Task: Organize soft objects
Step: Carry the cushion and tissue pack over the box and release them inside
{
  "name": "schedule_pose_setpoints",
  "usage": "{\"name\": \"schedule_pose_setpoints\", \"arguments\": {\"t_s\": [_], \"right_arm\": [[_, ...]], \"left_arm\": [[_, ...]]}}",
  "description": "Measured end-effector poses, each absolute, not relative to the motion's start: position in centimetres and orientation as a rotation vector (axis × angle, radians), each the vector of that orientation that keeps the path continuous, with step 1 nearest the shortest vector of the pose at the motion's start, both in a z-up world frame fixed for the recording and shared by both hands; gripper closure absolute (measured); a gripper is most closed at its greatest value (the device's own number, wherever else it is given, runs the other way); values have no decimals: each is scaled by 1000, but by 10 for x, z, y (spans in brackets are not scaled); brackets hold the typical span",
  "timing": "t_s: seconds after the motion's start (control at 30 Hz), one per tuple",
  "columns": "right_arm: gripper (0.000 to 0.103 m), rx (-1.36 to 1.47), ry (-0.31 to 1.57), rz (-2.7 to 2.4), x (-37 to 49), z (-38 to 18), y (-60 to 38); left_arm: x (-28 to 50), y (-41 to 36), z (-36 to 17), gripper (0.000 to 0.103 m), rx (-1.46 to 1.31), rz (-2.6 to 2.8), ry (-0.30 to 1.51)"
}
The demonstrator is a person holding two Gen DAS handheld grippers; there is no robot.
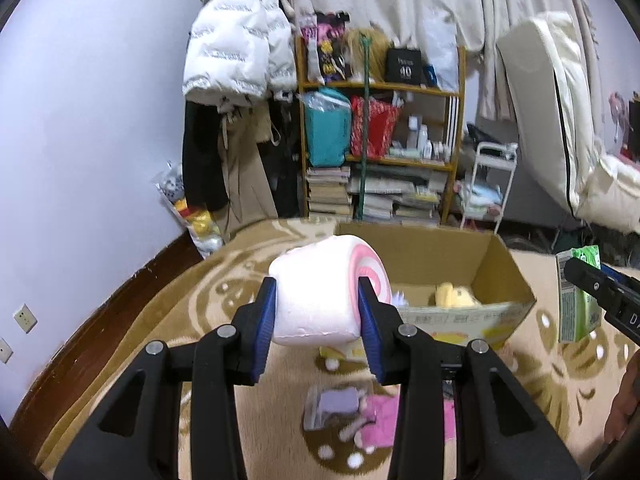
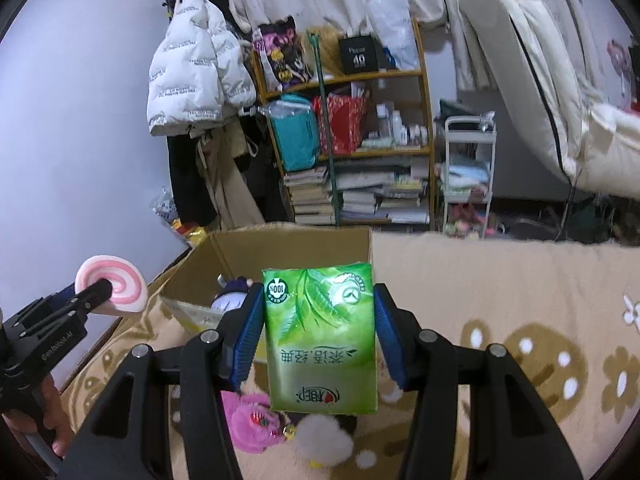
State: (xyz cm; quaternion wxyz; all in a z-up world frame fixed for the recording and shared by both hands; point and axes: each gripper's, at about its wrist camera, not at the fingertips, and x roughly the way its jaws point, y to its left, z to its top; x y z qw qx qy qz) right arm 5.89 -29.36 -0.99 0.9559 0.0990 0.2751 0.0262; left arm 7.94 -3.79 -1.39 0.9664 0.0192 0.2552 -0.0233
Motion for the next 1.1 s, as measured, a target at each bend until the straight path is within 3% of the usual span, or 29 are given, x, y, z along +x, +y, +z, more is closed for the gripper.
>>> {"name": "schedule_pose_setpoints", "arguments": {"t_s": [0.5, 1.1], "right_arm": [[47, 80, 471, 37, 94, 12, -280], [47, 46, 506, 88, 147, -14, -274]], "left_arm": [[114, -60, -11, 65, 79, -124, 448], [164, -85, -36, 65, 158, -124, 533]]}}
